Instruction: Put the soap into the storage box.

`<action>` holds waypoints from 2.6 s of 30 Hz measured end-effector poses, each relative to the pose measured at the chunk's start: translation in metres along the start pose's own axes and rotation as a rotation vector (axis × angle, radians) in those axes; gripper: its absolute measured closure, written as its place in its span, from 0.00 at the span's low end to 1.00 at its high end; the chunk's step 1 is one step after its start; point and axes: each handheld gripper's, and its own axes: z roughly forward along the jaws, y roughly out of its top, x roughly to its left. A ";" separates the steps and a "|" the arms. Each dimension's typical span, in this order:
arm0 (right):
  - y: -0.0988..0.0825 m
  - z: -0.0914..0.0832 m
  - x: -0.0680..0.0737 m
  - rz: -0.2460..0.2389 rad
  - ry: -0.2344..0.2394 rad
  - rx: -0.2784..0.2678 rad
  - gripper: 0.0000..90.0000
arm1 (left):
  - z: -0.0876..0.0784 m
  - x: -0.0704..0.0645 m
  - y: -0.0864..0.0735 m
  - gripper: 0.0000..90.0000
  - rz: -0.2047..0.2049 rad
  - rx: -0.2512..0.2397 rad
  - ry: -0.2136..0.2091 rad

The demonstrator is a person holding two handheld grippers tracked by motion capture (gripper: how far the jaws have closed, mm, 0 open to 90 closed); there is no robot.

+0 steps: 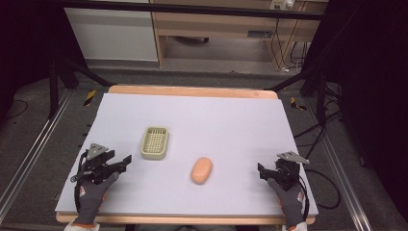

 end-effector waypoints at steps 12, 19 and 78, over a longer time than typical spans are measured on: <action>0.000 -0.001 0.001 -0.006 0.002 0.006 0.09 | 0.000 -0.017 0.003 0.34 0.017 0.005 -0.051; -0.001 -0.002 0.001 -0.004 -0.001 0.004 0.08 | 0.002 -0.032 0.005 0.34 0.042 0.002 -0.073; 0.003 -0.004 0.007 -0.006 -0.015 -0.005 0.08 | 0.030 -0.124 0.047 0.32 0.191 0.010 -0.225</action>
